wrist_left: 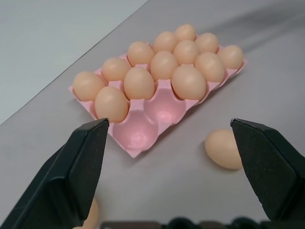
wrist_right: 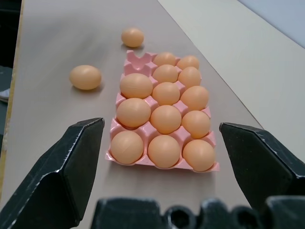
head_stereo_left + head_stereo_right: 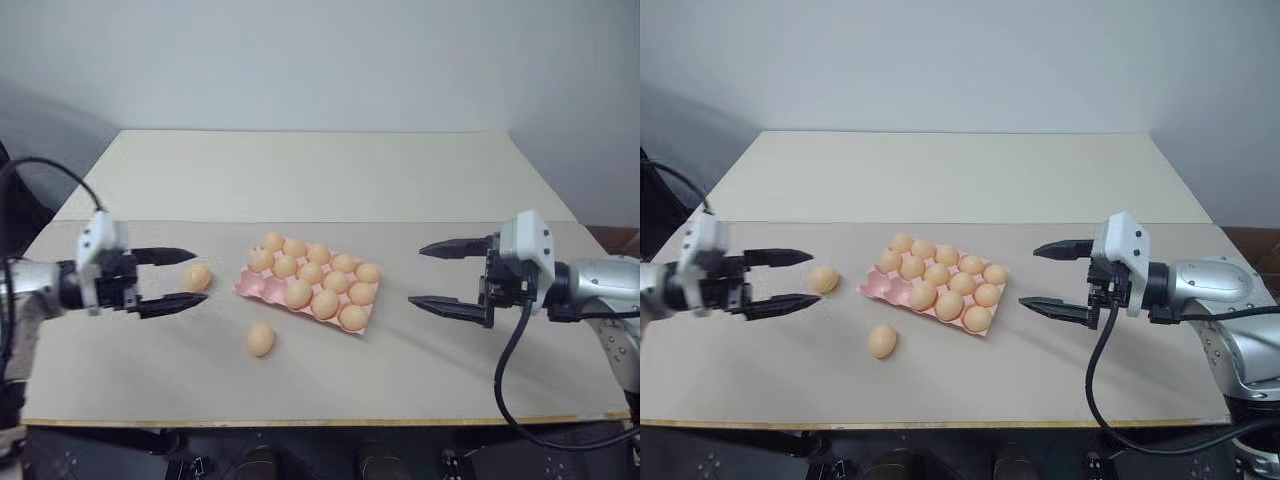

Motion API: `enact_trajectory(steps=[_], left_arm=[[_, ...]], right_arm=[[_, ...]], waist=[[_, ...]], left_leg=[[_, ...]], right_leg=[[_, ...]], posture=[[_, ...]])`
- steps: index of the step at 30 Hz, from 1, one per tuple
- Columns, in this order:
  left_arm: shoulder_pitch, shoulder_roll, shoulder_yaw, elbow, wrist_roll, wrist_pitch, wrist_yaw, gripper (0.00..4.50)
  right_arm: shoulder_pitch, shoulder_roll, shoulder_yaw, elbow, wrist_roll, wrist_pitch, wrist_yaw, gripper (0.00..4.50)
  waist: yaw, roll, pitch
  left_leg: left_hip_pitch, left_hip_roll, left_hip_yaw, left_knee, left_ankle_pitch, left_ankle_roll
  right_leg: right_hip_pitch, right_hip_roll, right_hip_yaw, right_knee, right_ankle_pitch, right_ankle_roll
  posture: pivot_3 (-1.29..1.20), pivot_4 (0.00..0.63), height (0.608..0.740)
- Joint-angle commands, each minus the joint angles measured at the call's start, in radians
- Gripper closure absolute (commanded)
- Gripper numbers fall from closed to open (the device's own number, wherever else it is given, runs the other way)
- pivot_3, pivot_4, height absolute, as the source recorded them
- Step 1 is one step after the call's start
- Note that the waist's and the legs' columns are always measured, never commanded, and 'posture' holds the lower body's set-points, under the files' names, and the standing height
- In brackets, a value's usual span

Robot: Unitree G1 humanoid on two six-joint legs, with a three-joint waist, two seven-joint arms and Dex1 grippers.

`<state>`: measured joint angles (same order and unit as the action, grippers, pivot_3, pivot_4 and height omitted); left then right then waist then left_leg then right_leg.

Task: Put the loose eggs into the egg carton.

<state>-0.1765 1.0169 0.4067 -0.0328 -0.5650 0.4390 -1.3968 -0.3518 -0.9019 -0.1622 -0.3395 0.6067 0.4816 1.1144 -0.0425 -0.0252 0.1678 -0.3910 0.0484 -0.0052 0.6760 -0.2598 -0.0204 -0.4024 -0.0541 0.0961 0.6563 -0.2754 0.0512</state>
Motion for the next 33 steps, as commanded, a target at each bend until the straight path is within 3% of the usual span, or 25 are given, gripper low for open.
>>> enact_trajectory(steps=[1, 10, 19, 25, 33], left_arm=[[0.100, 0.055, 0.125, -0.063, -0.061, 0.063, -0.046, 0.06], [0.198, 0.012, 0.217, -0.130, -0.088, 0.069, 0.033, 0.06], [0.218, 0.018, 0.227, -0.136, -0.097, 0.059, 0.055, 0.06], [0.055, -0.004, 0.048, -0.003, 0.070, 0.069, 0.295, 0.06], [-0.216, -0.228, -0.163, 0.222, 0.206, -0.018, 0.500, 0.06]], right_arm=[[-0.021, -0.020, -0.013, 0.002, 0.016, 0.004, 0.024, 0.00], [0.008, -0.049, -0.036, 0.004, 0.037, 0.051, 0.053, 0.00], [0.026, -0.052, -0.055, -0.006, 0.036, 0.049, 0.057, 0.00], [0.033, -0.039, -0.059, -0.028, 0.037, 0.041, 0.041, 0.00], [0.059, -0.027, -0.084, -0.076, 0.051, 0.043, 0.001, 0.00]], waist=[[0.000, 0.000, 0.000], [0.005, 0.000, 0.000], [-0.001, 0.000, 0.000], [0.007, 0.000, 0.000], [0.018, 0.000, 0.000]], left_leg=[[0.000, 0.000, 0.000, 0.000, 0.000, 0.000], [0.001, 0.000, 0.000, 0.000, 0.000, 0.000], [0.001, 0.000, 0.000, 0.000, 0.000, 0.000], [0.002, 0.000, 0.000, 0.000, 0.000, 0.000], [-0.001, -0.001, 0.000, 0.000, 0.000, 0.000]], right_leg=[[0.000, 0.000, 0.000, 0.000, 0.000, 0.000], [0.000, 0.000, 0.000, 0.000, 0.000, 0.000], [0.000, 0.000, 0.000, 0.001, 0.000, 0.000], [0.001, 0.000, 0.000, 0.001, 0.000, 0.000], [0.000, 0.000, 0.000, 0.000, 0.000, 0.000]], posture=[[0.00, 0.150, 0.740], [0.00, 0.150, 0.740], [0.00, 0.150, 0.740], [0.00, 0.150, 0.740], [0.00, 0.150, 0.740]])
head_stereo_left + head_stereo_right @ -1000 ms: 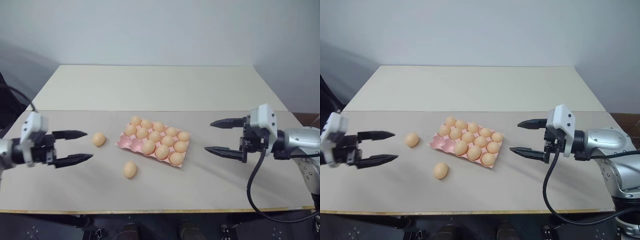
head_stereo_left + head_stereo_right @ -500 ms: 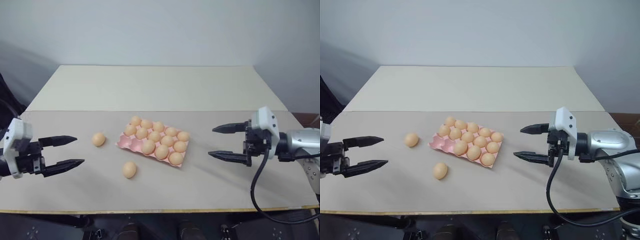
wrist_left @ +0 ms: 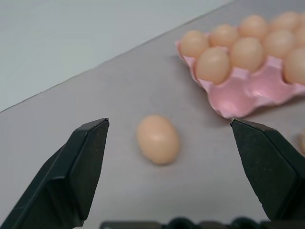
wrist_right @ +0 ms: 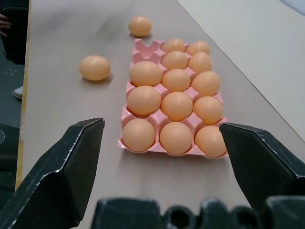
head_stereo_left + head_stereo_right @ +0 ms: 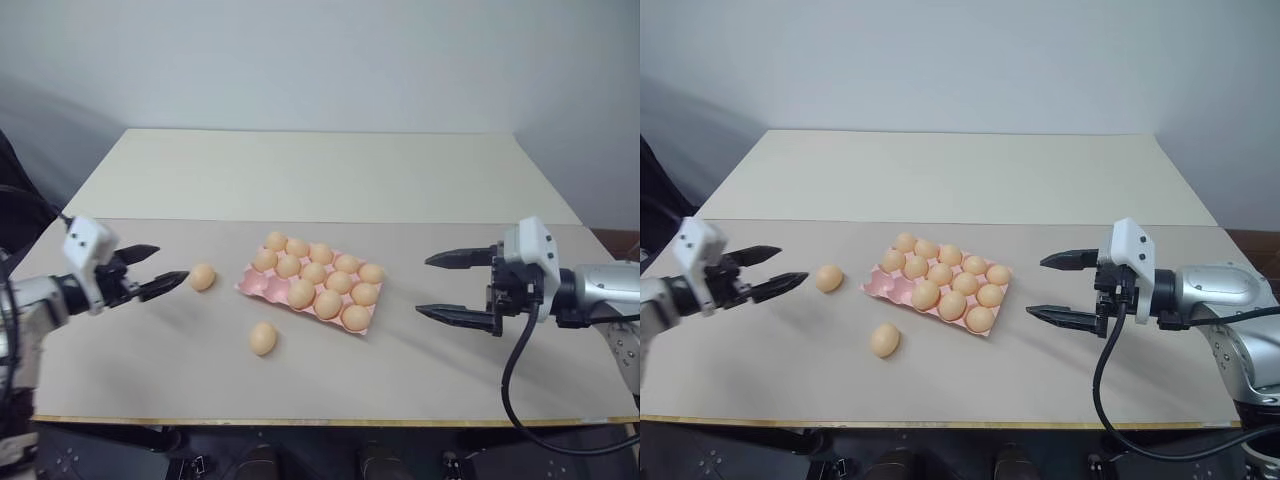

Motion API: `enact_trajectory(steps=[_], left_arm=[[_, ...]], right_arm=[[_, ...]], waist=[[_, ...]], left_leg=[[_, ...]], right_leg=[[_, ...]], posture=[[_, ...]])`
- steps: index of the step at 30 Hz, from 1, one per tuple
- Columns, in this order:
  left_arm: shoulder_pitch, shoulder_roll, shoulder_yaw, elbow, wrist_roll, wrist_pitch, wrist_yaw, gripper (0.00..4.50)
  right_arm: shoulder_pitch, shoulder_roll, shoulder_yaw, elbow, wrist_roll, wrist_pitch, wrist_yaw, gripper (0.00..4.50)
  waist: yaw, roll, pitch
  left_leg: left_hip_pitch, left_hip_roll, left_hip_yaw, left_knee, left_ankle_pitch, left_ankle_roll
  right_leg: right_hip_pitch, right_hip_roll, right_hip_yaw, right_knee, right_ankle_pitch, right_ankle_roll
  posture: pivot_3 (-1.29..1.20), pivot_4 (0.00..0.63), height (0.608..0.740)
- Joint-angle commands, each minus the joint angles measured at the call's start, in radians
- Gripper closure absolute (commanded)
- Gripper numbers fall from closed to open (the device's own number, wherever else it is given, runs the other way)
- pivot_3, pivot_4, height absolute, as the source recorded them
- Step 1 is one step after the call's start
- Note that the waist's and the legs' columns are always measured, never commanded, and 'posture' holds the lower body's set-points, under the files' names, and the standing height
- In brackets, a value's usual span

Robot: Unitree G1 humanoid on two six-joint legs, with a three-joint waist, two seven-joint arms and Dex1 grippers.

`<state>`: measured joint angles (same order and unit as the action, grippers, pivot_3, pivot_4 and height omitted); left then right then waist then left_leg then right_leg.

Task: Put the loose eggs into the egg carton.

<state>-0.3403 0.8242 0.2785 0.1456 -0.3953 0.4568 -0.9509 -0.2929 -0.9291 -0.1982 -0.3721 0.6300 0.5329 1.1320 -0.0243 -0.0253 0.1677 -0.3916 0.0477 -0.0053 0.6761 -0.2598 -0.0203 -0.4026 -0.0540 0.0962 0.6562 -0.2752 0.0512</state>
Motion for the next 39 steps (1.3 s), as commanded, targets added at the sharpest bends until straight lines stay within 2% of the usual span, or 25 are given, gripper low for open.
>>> enact_trajectory(steps=[1, 5, 8, 11, 17, 18, 20, 23, 27, 30, 34, 39], left_arm=[[-0.081, -0.065, -0.066, 0.084, 0.073, -0.044, 0.098, 0.06], [-0.156, -0.132, -0.123, 0.219, 0.169, -0.093, 0.215, 0.06], [-0.197, -0.160, -0.146, 0.304, 0.197, -0.095, 0.243, 0.06], [-0.219, -0.172, -0.179, 0.355, 0.218, -0.106, 0.220, 0.65], [-0.221, -0.147, -0.160, 0.323, 0.196, -0.121, 0.165, 2.56], [-0.212, -0.130, -0.158, 0.297, 0.192, -0.133, 0.138, 2.68], [-0.207, -0.102, -0.148, 0.243, 0.166, -0.137, 0.072, 2.69], [-0.212, -0.051, -0.146, 0.110, 0.062, -0.122, -0.119, 2.69], [-0.237, -0.038, -0.231, 0.001, -0.012, -0.111, -0.327, 2.69], [-0.297, -0.078, -0.315, 0.040, 0.031, -0.184, -0.402, 2.69], [-0.395, -0.147, -0.410, 0.214, 0.147, -0.325, -0.416, 2.69], [-0.476, -0.200, -0.459, 0.399, 0.227, -0.456, -0.431, 2.69]], right_arm=[[0.005, 0.000, -0.055, -0.053, 0.031, -0.006, -0.023, 0.00], [0.019, -0.002, -0.070, -0.080, 0.041, -0.001, -0.044, 0.00], [0.030, -0.008, -0.084, -0.102, 0.054, 0.005, -0.058, 0.00], [0.040, -0.011, -0.104, -0.120, 0.067, 0.011, -0.068, 0.00], [0.053, -0.011, -0.118, -0.140, 0.083, 0.019, -0.091, 0.00], [0.055, -0.010, -0.118, -0.141, 0.084, 0.019, -0.093, 0.00], [0.058, -0.009, -0.118, -0.138, 0.082, 0.016, -0.096, 0.00], [0.057, -0.004, -0.111, -0.134, 0.079, 0.009, -0.097, 0.00], [0.035, 0.009, -0.084, -0.123, 0.072, 0.002, -0.101, 0.00], [0.020, 0.016, -0.070, -0.115, 0.068, -0.001, -0.100, 0.00], [0.028, 0.016, -0.083, -0.126, 0.073, 0.001, -0.106, 0.00], [0.071, 0.009, -0.116, -0.160, 0.089, 0.010, -0.114, 0.00]], waist=[[0.001, 0.000, 0.000], [0.005, 0.000, 0.000], [0.005, 0.000, 0.000], [0.007, -0.001, 0.000], [0.007, -0.001, 0.000], [0.007, -0.001, 0.000], [0.004, -0.001, 0.000], [0.006, -0.001, 0.000], [0.014, 0.000, 0.000], [0.014, 0.000, 0.000], [0.012, -0.001, 0.000], [0.006, -0.001, 0.000]], left_leg=[[0.000, 0.000, 0.000, 0.000, 0.000, 0.000], [0.001, 0.000, 0.000, 0.001, 0.000, 0.000], [0.001, 0.000, -0.001, 0.001, 0.000, 0.000], [0.000, -0.001, -0.001, 0.001, 0.000, 0.000], [0.001, -0.001, -0.001, 0.001, 0.000, 0.000], [0.001, -0.001, -0.001, 0.001, 0.000, 0.000], [0.000, 0.000, -0.001, 0.001, 0.000, 0.000], [-0.001, 0.000, -0.001, 0.001, 0.000, 0.000], [0.000, 0.000, -0.001, 0.001, 0.000, 0.000], [0.002, -0.001, -0.001, 0.001, 0.000, 0.000], [0.002, -0.001, -0.001, 0.001, 0.000, 0.000], [0.000, -0.001, -0.001, 0.001, 0.000, 0.001]], right_leg=[[0.000, 0.000, 0.000, 0.000, 0.000, 0.000], [0.001, 0.000, 0.000, 0.001, 0.000, 0.000], [0.001, 0.000, 0.000, 0.001, 0.000, 0.000], [0.000, 0.000, 0.000, 0.001, 0.000, 0.000], [0.001, 0.000, 0.000, 0.001, 0.000, 0.000], [0.001, 0.000, 0.000, 0.001, 0.000, 0.000], [0.000, 0.000, 0.000, 0.001, 0.000, 0.000], [0.000, 0.000, 0.000, 0.001, 0.000, 0.000], [0.001, 0.000, -0.001, 0.001, 0.000, 0.000], [0.004, 0.000, -0.001, 0.000, 0.000, 0.000], [0.004, 0.000, -0.001, -0.001, 0.000, 0.000], [0.002, 0.000, 0.000, -0.001, 0.000, 0.000]], posture=[[0.00, 0.150, 0.740], [0.00, 0.150, 0.740], [0.00, 0.150, 0.740], [0.00, 0.150, 0.740], [0.00, 0.150, 0.740], [0.00, 0.150, 0.740], [0.00, 0.150, 0.740], [0.00, 0.150, 0.740], [0.00, 0.150, 0.740], [0.00, 0.150, 0.740], [0.00, 0.150, 0.740], [0.00, 0.150, 0.740]])
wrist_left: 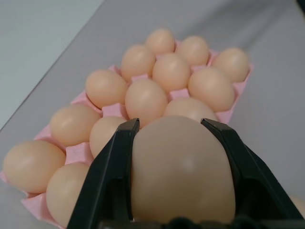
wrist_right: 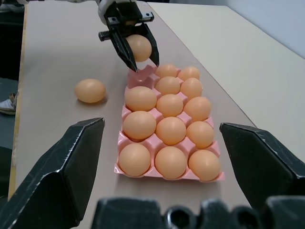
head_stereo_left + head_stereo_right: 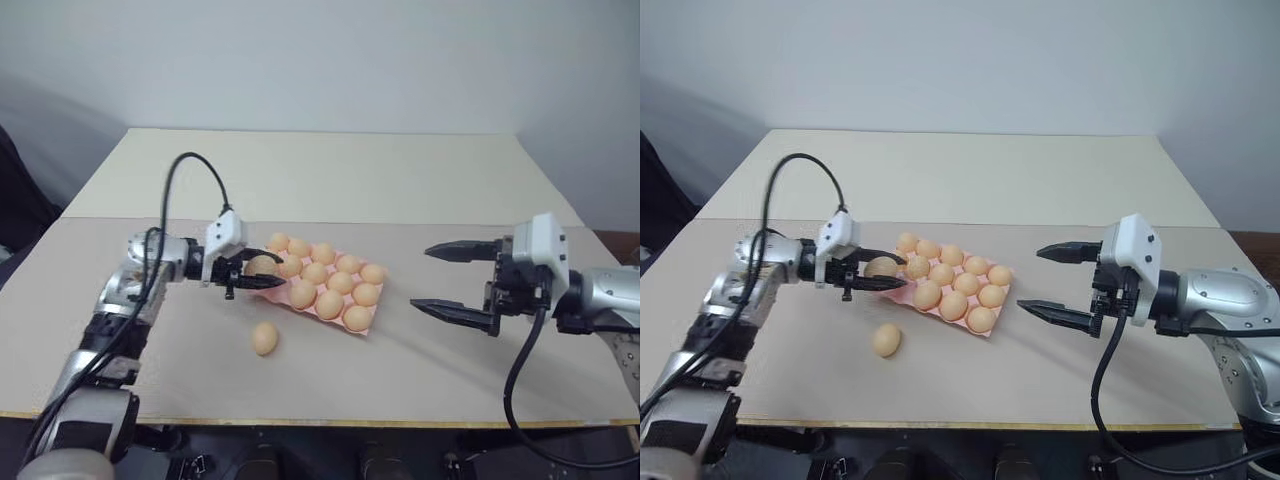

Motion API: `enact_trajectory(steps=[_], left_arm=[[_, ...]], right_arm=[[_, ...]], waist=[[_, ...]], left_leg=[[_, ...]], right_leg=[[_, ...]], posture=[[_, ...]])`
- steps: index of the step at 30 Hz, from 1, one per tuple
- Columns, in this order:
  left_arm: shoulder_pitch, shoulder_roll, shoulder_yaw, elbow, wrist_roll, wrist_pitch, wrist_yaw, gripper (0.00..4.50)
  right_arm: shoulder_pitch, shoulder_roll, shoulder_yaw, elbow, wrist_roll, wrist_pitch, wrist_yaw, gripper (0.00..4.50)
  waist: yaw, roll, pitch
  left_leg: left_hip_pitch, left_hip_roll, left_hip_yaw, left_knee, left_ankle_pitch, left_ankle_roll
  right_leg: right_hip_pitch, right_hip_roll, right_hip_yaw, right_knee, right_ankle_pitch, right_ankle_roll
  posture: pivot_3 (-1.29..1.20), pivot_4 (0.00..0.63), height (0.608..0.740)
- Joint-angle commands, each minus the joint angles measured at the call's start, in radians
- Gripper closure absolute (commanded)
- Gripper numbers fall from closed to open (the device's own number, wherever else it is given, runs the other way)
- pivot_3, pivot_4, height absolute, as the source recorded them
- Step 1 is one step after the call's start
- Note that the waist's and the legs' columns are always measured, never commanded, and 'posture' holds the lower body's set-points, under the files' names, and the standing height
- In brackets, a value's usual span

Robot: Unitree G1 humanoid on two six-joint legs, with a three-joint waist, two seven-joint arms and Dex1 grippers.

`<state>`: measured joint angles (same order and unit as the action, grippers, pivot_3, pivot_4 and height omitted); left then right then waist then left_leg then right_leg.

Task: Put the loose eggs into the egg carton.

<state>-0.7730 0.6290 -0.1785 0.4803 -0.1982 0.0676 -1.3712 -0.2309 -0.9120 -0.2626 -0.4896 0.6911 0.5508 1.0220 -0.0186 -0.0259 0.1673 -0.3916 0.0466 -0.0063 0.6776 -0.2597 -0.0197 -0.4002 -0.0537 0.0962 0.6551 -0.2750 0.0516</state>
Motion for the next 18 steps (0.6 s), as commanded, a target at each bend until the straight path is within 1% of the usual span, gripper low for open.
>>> enact_trajectory(steps=[1, 4, 6, 7, 12, 15, 18], left_arm=[[-0.057, -0.013, -0.003, 0.095, 0.034, -0.079, -0.022, 2.69], [-0.090, -0.031, -0.012, 0.170, 0.061, -0.123, -0.045, 2.69], [-0.107, -0.041, -0.021, 0.208, 0.086, -0.152, -0.045, 2.00], [-0.114, -0.047, -0.019, 0.215, 0.081, -0.145, -0.058, 1.76], [-0.125, -0.064, 0.017, 0.198, 0.048, -0.122, -0.079, 0.09], [-0.120, -0.051, 0.037, 0.172, 0.033, -0.098, -0.090, 0.04], [-0.098, -0.011, 0.065, 0.094, 0.009, -0.058, -0.099, 0.04]], right_arm=[[0.017, -0.010, -0.058, -0.049, 0.033, -0.005, -0.005, 0.00], [0.034, -0.017, -0.069, -0.063, 0.043, 0.000, 0.000, 0.00], [0.040, -0.025, -0.072, -0.070, 0.052, 0.002, 0.010, 0.00], [0.042, -0.030, -0.074, -0.072, 0.057, 0.002, 0.015, 0.00], [0.046, -0.043, -0.077, -0.068, 0.070, -0.001, 0.025, 0.00], [0.040, -0.045, -0.071, -0.058, 0.066, -0.005, 0.034, 0.00], [0.027, -0.045, -0.063, -0.046, 0.066, -0.006, 0.040, 0.00]], waist=[[0.000, 0.000, 0.000], [0.003, 0.000, 0.000], [0.004, 0.000, 0.000], [0.004, 0.000, 0.000], [0.004, 0.000, 0.000], [0.001, 0.000, 0.000], [0.000, 0.000, 0.000]], left_leg=[[0.000, 0.000, 0.000, 0.000, 0.000, 0.000], [-0.001, 0.000, 0.000, 0.000, 0.000, 0.000], [0.000, 0.000, 0.000, 0.001, 0.000, 0.000], [0.000, 0.000, 0.000, 0.001, 0.000, 0.000], [-0.001, 0.000, 0.000, 0.001, 0.000, 0.000], [-0.001, 0.000, 0.000, 0.001, 0.000, 0.001], [-0.001, 0.000, -0.001, 0.001, 0.000, 0.001]], right_leg=[[-0.001, 0.000, 0.000, 0.000, 0.000, 0.000], [-0.001, 0.000, 0.000, 0.001, 0.000, 0.000], [0.000, 0.000, 0.000, 0.001, 0.000, 0.000], [0.000, 0.000, 0.000, 0.001, 0.000, 0.000], [-0.001, 0.000, 0.000, 0.001, 0.000, 0.000], [-0.001, 0.000, 0.000, 0.001, 0.000, 0.000], [-0.001, 0.000, 0.000, 0.001, 0.000, 0.000]], posture=[[0.00, 0.150, 0.740], [0.00, 0.150, 0.740], [0.00, 0.150, 0.740], [0.00, 0.150, 0.740], [0.00, 0.150, 0.740], [0.00, 0.150, 0.740], [0.00, 0.150, 0.740]])
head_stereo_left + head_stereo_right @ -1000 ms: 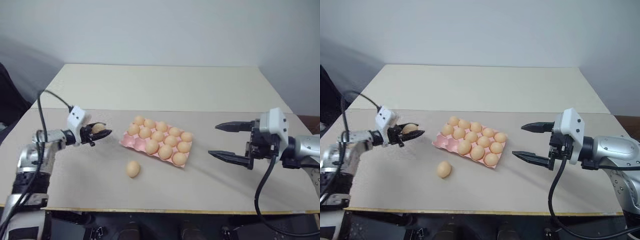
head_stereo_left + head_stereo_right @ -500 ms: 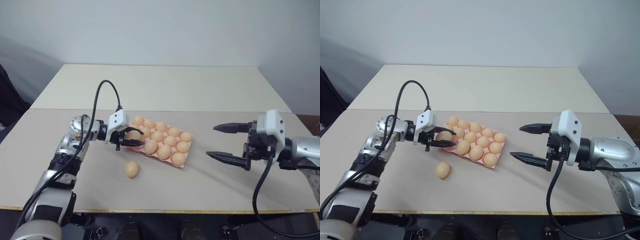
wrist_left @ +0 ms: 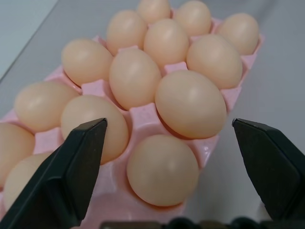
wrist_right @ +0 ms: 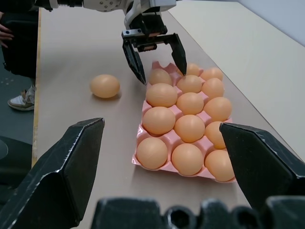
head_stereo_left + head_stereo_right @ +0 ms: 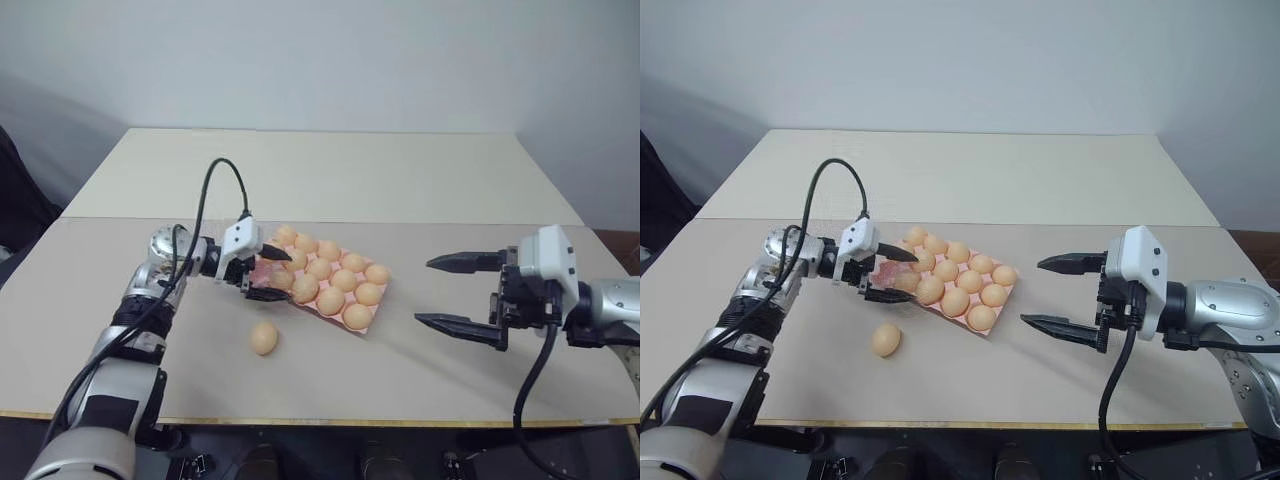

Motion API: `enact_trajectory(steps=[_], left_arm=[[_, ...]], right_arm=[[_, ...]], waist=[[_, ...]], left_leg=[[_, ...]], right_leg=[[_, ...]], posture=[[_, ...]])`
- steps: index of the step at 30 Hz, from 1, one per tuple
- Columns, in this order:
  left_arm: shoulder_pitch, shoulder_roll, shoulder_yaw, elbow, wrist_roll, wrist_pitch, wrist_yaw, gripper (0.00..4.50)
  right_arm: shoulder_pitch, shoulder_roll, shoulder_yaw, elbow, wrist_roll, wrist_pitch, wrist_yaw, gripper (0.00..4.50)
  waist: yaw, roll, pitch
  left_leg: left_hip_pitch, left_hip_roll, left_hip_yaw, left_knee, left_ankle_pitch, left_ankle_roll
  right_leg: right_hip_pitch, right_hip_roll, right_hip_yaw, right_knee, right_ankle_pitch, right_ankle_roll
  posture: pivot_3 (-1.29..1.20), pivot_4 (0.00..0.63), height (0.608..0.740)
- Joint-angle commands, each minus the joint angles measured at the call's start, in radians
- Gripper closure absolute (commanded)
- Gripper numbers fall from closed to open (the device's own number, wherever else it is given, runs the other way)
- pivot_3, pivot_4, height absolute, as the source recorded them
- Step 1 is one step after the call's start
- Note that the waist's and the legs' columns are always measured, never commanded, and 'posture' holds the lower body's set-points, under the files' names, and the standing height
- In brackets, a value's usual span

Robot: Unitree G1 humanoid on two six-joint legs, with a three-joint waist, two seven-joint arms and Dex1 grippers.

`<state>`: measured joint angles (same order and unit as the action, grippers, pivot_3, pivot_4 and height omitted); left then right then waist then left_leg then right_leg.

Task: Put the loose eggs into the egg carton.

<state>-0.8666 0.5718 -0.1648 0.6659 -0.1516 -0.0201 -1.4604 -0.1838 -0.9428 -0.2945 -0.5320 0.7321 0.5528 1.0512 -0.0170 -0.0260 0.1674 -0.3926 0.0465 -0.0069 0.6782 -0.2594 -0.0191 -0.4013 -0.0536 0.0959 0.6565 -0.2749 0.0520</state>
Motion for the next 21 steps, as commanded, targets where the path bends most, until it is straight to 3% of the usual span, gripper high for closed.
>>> enact_trajectory(steps=[1, 8, 15, 21], left_arm=[[0.007, 0.066, 0.063, -0.126, -0.049, 0.042, -0.012, 0.04], [0.122, 0.270, 0.175, -0.364, -0.175, 0.209, -0.105, 0.04], [0.353, 0.479, 0.306, -0.531, -0.334, 0.219, -0.154, 0.04], [0.632, 0.506, 0.455, -0.736, -0.418, 0.260, -0.137, 0.04]], right_arm=[[-0.024, -0.014, -0.029, -0.001, 0.025, -0.009, 0.013, 0.00], [-0.039, -0.016, -0.022, 0.013, 0.043, -0.002, 0.044, 0.00], [-0.049, -0.065, 0.002, 0.054, 0.036, -0.022, 0.156, 0.00], [-0.072, -0.085, 0.046, 0.094, 0.002, -0.061, 0.240, 0.00]], waist=[[-0.002, 0.000, 0.000], [-0.010, 0.000, 0.000], [-0.017, 0.000, 0.000], [-0.019, 0.000, 0.000]], left_leg=[[0.000, 0.000, 0.000, 0.000, 0.000, 0.000], [0.000, 0.001, 0.000, 0.000, 0.000, 0.000], [0.001, 0.001, 0.000, -0.001, 0.000, 0.000], [0.001, 0.002, 0.001, -0.001, 0.000, 0.000]], right_leg=[[0.000, 0.000, 0.000, 0.000, 0.000, 0.000], [0.000, 0.000, 0.000, 0.001, 0.000, 0.000], [0.000, 0.000, 0.000, 0.000, 0.000, 0.000], [0.000, 0.000, 0.000, 0.000, 0.000, 0.000]], posture=[[0.00, 0.150, 0.740], [0.00, 0.150, 0.740], [0.00, 0.150, 0.740], [0.00, 0.150, 0.740]])
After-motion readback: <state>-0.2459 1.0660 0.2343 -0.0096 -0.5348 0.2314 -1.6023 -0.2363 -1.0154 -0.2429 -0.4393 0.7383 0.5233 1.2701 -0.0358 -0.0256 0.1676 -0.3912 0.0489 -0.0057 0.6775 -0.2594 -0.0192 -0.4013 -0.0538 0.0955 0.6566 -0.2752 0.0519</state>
